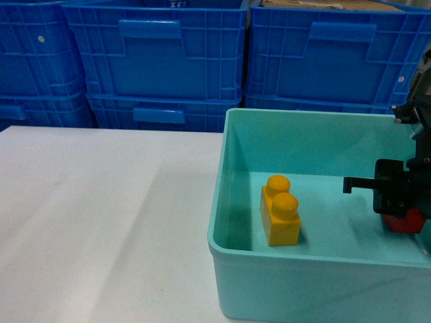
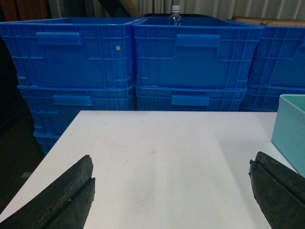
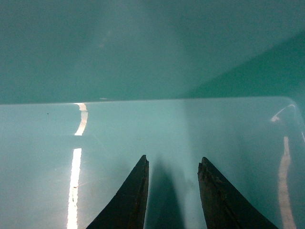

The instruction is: Pick red block from blue box to shelf

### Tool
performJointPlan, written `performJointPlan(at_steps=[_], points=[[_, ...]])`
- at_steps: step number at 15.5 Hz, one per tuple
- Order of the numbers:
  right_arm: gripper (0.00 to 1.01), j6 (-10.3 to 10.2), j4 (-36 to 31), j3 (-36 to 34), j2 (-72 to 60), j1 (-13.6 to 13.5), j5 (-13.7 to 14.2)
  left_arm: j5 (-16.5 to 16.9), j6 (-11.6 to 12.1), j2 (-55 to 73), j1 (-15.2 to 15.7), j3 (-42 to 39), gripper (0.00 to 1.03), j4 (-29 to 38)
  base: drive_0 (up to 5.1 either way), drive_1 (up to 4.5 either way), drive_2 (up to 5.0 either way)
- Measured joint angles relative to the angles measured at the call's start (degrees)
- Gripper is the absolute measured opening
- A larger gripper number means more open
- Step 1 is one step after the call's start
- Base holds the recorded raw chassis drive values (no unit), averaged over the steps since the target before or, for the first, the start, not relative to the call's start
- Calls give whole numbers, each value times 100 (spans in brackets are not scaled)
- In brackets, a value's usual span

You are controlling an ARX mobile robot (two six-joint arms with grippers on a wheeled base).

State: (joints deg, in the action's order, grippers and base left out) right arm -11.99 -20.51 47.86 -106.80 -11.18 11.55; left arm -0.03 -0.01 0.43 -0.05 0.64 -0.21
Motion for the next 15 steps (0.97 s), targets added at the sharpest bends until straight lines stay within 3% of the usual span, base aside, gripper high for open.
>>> performJointPlan(at_steps=[3, 5, 6, 7, 8, 9, 10, 11, 12, 14, 15], points=[[26, 57, -7, -146, 341, 0, -129, 0, 0, 0, 0, 0, 98, 0, 0, 0, 0], [26, 267, 44, -256, 1095, 90, -404, 0, 0, 0, 0, 0, 98, 2, 0, 0, 0], [26, 505, -181, -328, 1648, 203, -531, 0, 0, 0, 0, 0, 98, 0, 0, 0, 0], [26, 931, -466, -527, 2437, 483, -763, 0, 0, 0, 0, 0, 98, 0, 0, 0, 0], [26, 1161, -546, -719, 2922, 693, -988, 0, 0, 0, 0, 0, 98, 0, 0, 0, 0], [26, 1449, -640, -1128, 3790, 1084, -1362, 0, 0, 0, 0, 0, 98, 0, 0, 0, 0], [26, 1558, -557, -1539, 4798, 1451, -1757, 0, 0, 0, 0, 0, 98, 0, 0, 0, 0], [26, 1307, -76, -1711, 5654, 1808, -2299, 0, 0, 0, 0, 0, 98, 0, 0, 0, 0], [26, 1036, 103, -1840, 6146, 2061, -2544, 0, 2, 0, 0, 0, 98, 0, 0, 0, 0], [26, 748, 249, -2120, 6721, 2291, -2682, 0, 2, 0, 0, 0, 98, 0, 0, 0, 0], [26, 723, 225, -2326, 6999, 2284, -2706, 0, 0, 0, 0, 0, 98, 0, 0, 0, 0]])
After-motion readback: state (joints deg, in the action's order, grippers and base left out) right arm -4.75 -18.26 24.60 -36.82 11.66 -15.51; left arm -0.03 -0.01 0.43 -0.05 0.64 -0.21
